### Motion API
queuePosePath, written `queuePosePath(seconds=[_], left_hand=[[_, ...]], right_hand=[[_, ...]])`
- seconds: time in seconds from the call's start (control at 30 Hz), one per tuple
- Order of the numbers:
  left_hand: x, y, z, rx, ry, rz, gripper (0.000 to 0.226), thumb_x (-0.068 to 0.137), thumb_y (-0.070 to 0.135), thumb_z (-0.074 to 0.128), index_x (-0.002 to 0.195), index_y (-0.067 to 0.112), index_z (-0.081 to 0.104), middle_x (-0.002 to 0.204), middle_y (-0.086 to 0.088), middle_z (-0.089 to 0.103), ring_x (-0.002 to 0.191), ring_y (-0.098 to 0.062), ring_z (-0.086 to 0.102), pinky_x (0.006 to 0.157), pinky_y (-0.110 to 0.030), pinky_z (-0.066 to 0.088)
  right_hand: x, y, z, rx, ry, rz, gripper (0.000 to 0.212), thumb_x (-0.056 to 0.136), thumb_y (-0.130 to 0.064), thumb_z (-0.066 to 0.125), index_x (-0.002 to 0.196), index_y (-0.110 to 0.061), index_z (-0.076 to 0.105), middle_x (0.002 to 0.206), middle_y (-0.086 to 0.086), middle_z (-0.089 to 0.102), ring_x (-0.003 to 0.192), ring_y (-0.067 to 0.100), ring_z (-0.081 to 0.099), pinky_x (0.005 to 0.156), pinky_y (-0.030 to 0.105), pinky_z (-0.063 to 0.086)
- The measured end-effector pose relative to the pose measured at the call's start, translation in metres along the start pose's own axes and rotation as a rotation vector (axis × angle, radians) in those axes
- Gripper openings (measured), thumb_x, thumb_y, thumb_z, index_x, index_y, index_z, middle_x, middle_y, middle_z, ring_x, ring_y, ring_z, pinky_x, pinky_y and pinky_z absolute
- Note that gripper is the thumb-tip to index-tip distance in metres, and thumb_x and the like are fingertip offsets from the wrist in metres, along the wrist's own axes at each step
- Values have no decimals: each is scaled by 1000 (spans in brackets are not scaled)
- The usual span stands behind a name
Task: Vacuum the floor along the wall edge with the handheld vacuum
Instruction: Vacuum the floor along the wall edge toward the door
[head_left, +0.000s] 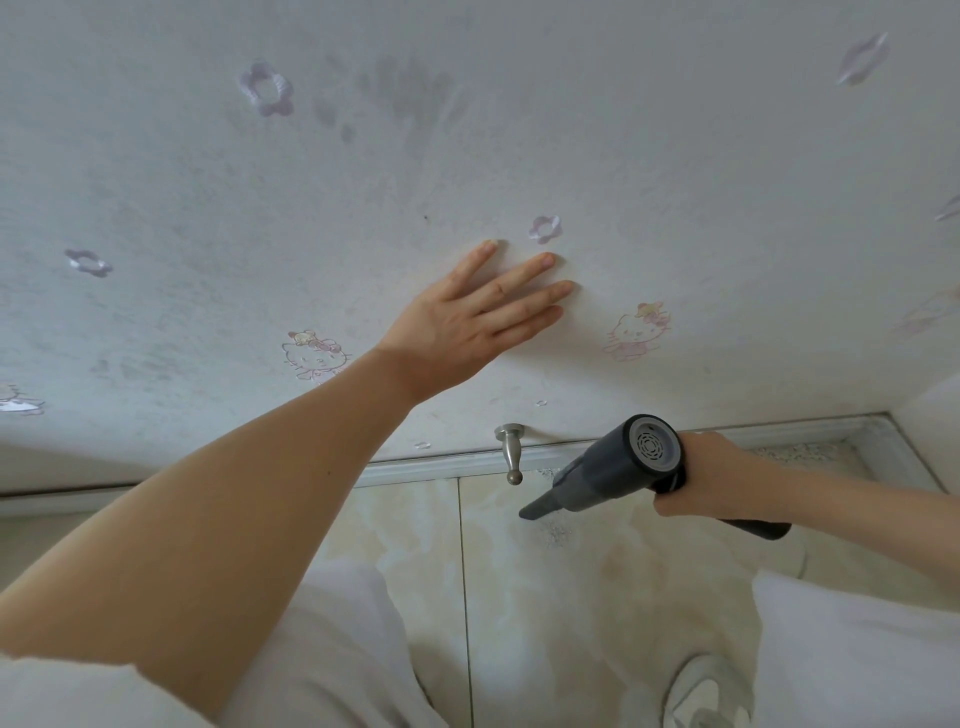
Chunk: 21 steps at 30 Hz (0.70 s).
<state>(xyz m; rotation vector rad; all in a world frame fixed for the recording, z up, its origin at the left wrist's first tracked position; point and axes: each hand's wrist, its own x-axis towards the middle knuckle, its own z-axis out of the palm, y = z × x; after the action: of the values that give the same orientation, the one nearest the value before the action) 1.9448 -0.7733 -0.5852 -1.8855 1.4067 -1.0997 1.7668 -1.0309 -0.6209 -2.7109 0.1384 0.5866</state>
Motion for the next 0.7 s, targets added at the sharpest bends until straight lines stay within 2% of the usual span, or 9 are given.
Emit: queuePosePath(seconds=[0.13, 0.47, 0.7], left_hand=[[0, 0, 1, 4, 7, 0, 65, 101, 19, 37, 159, 20, 8, 166, 1, 3, 152, -27, 9, 119, -57, -2], [0, -1, 1, 0, 13, -1, 66, 101, 19, 41, 159, 20, 10, 166, 0, 4, 152, -28, 10, 119, -57, -1], [1, -1, -1, -3, 22, 5, 62, 102, 18, 36, 159, 21, 13, 166, 1, 7, 151, -27, 13, 119, -55, 9]], right_hand=[[1, 4, -1, 0, 10, -2, 29, 66, -20, 69, 64, -24, 40, 64, -4, 56, 63, 15, 50, 55, 21, 37], [-5, 8, -10, 5, -59, 31, 23, 65, -20, 69, 66, -18, 47, 67, -2, 58, 60, 12, 48, 55, 23, 38], [-7, 9, -13, -51, -75, 3, 25, 67, -20, 69, 63, -21, 45, 61, -8, 53, 54, 7, 45, 47, 14, 33]])
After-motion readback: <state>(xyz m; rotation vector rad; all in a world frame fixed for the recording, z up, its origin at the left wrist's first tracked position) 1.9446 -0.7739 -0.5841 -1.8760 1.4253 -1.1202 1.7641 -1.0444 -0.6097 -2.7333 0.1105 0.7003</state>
